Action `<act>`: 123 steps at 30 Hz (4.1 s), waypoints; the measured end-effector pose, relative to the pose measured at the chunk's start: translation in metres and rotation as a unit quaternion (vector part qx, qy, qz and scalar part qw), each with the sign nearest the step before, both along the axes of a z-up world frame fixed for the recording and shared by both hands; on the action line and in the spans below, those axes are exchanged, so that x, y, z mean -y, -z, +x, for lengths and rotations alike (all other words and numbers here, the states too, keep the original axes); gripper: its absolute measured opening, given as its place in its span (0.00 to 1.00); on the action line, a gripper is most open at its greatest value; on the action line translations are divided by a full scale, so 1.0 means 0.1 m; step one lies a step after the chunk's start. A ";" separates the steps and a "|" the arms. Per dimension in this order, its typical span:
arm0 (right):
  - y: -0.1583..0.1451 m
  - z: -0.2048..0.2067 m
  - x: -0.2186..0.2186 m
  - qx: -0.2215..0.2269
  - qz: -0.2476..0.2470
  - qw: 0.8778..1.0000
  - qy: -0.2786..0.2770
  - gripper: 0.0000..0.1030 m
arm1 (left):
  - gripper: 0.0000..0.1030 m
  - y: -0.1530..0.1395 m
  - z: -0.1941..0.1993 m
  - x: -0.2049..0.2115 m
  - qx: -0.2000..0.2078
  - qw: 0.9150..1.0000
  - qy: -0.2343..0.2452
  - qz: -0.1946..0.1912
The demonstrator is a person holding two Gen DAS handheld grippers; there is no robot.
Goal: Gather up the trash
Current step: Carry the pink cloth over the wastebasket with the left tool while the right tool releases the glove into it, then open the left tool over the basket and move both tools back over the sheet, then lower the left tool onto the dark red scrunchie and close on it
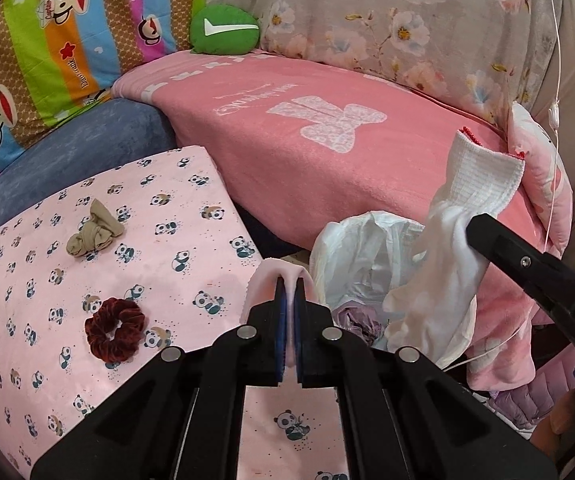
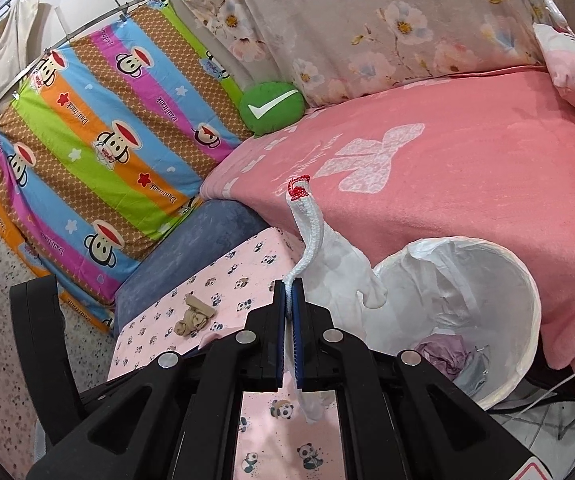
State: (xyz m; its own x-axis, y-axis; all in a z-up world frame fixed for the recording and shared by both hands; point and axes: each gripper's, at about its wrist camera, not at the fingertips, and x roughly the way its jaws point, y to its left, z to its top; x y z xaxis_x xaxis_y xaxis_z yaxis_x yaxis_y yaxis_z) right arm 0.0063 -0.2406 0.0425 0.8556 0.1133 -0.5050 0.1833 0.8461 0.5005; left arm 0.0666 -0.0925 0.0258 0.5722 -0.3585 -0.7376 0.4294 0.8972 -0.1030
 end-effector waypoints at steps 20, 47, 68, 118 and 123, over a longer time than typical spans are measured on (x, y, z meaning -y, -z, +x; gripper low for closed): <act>0.25 -0.21 0.74 -0.025 0.015 0.997 0.071 0.05 | 0.03 0.09 -0.09 0.75 -0.004 0.997 0.070 0.014; 0.28 -0.21 0.72 -0.033 0.002 0.996 0.089 0.27 | 0.67 0.12 0.00 0.51 0.012 1.000 0.024 0.014; 0.38 0.20 -0.37 -0.085 -0.052 0.995 -0.031 0.33 | 0.72 0.48 0.30 -0.99 -0.034 0.991 -0.130 0.021; 0.81 1.10 -1.79 -0.142 -0.095 0.975 -0.143 0.33 | 0.12 1.04 0.71 -1.99 -0.118 0.977 -0.173 -0.046; 0.83 1.32 -1.92 -0.140 -0.087 0.974 -0.155 0.33 | 0.12 0.86 0.74 -2.23 -0.093 0.975 -0.196 -0.042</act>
State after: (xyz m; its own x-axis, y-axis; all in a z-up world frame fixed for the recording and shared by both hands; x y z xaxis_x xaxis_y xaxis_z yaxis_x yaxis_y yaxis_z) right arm 0.1387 -0.0490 -0.0401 0.6200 0.2363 -0.7481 0.0134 0.9502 0.3112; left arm 0.1410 0.1305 -0.0606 0.5368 -0.2018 -0.8192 0.0213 0.9739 -0.2259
